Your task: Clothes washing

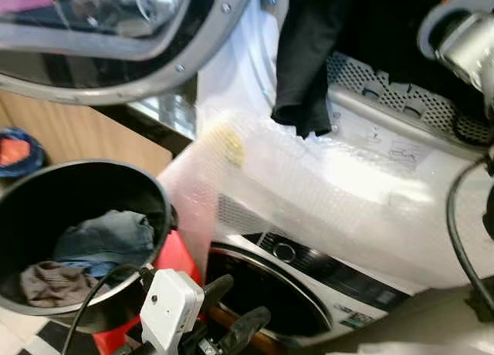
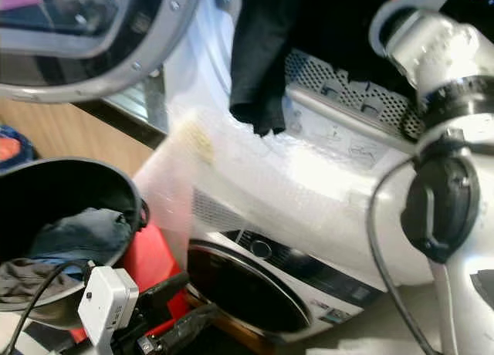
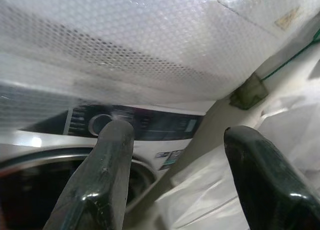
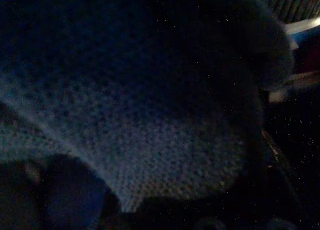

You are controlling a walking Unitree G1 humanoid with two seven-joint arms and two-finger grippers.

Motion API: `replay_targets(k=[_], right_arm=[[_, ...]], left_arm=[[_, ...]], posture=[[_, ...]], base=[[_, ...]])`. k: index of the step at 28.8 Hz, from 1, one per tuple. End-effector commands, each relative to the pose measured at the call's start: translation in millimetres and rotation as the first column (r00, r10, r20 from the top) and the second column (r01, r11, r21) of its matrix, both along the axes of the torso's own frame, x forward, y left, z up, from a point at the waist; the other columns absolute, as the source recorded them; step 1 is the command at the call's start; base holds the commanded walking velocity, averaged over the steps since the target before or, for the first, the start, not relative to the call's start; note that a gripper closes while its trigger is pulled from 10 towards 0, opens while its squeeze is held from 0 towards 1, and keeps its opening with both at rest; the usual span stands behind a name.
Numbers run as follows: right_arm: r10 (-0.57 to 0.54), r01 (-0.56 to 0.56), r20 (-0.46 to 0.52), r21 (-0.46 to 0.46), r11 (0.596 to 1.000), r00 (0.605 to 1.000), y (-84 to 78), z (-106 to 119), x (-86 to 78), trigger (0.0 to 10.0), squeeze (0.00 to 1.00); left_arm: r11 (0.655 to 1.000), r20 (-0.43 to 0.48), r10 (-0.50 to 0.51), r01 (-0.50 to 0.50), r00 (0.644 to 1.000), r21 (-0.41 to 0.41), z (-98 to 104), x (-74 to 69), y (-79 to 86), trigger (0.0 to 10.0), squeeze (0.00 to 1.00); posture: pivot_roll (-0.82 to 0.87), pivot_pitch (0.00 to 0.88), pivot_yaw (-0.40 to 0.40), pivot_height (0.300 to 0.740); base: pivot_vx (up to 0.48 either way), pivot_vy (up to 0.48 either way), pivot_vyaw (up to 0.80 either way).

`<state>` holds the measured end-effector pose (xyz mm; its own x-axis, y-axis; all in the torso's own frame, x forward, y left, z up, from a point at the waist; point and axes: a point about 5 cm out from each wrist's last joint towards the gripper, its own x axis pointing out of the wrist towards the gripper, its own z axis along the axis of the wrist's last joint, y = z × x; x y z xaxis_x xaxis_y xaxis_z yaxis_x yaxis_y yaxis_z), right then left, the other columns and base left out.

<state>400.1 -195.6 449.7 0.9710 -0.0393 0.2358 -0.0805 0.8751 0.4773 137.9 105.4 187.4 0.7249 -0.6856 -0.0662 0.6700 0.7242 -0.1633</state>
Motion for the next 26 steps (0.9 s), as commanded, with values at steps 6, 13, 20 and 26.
replay_targets(k=[6, 13, 20, 26], right_arm=[[-0.182, 0.088, 0.232, 0.365, 0.927, 0.956, -17.0, 62.2, -30.7, 10.0, 0.0], [-0.267, 0.11, 0.253, 0.502, 0.858, 0.93, -34.4, 76.1, -44.2, 10.0, 0.0], [-0.259, 0.22, 0.182, 0.208, 0.953, 0.949, -14.4, 58.2, -28.1, 10.0, 0.0], [-0.224, 0.235, 0.073, -0.328, 0.915, 0.972, 16.1, 27.5, -7.9, 10.0, 0.0]], left_arm=[[0.997, -0.002, 0.059, -0.059, 0.998, -0.049, 1.6, -6.9, -7.4, 10.0, 0.0], [0.988, -0.013, 0.135, -0.135, 0.991, -0.078, 2.9, -4.2, -7.4, 10.0, 0.0], [0.984, -0.019, 0.155, -0.156, 0.988, -0.087, 2.3, -5.9, -9.1, 10.0, 0.0], [0.983, -0.025, 0.165, -0.166, 0.986, -0.083, 2.1, -5.3, -8.4, 10.0, 0.0]], posture=[[0.08, 0.243, -0.346, 0.74], [0.08, 0.245, -0.362, 0.74], [0.07, 0.256, -0.362, 0.74], [0.07, 0.261, -0.357, 0.74]], base=[[0.0, 0.0, 0.0], [0.0, 0.0, 0.0], [0.0, 0.0, 0.0], [0.0, 0.0, 0.0]])
